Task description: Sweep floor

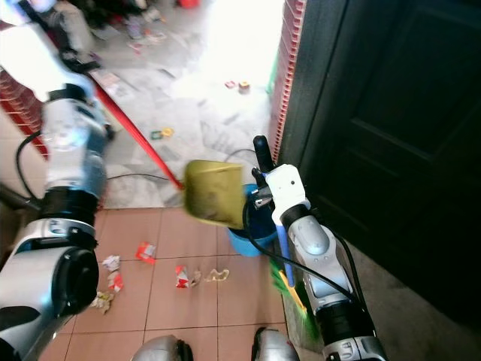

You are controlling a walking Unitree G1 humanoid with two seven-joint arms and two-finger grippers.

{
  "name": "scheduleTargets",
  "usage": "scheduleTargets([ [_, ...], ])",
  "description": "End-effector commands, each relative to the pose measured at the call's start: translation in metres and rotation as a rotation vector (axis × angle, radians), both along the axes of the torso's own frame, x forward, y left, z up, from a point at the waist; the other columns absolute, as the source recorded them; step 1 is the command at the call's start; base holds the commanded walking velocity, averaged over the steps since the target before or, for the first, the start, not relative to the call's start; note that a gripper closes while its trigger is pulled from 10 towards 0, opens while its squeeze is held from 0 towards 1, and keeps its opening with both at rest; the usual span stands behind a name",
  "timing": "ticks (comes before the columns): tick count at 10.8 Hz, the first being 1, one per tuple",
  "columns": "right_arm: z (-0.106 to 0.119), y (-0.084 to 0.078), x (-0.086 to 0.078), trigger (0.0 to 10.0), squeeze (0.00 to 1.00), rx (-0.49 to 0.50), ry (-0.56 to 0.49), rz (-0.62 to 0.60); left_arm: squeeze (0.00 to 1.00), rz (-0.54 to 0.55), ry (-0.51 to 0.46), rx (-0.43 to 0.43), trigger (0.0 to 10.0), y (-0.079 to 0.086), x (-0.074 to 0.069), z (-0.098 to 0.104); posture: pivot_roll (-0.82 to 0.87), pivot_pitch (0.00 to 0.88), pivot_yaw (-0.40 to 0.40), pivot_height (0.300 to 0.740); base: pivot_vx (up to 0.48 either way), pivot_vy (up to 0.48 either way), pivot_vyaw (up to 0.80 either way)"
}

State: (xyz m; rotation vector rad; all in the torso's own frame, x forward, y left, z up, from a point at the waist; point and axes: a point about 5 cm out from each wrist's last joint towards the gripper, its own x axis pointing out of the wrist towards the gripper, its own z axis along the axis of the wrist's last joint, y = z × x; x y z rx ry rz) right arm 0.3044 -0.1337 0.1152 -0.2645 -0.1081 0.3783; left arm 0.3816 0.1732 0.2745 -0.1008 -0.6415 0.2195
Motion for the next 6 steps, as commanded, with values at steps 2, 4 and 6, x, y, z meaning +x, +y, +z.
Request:
scheduleTargets([
  [2, 0.012, 0.001, 0.001, 10.0, 0.00, -0.010, -0.056, 0.002, 0.00, -0.024, -0.117, 0.049, 10.0, -0.017, -0.008, 0.014, -0.12, 0.067, 0.061, 0.740, 0.000, 0.000, 0.00],
  [4, 0.013, 0.001, -0.001, 10.0, 0.00, -0.015, -0.065, 0.005, 0.00, 0.002, -0.129, 0.054, 10.0, -0.023, -0.007, 0.016, -0.14, 0.072, 0.066, 0.740, 0.000, 0.000, 0.00],
  [6, 0.018, 0.000, -0.006, 10.0, 0.00, -0.021, -0.088, 0.003, 0.00, -0.035, -0.182, 0.112, 10.0, -0.043, -0.007, 0.026, -0.17, 0.086, 0.080, 0.740, 0.000, 0.000, 0.00],
])
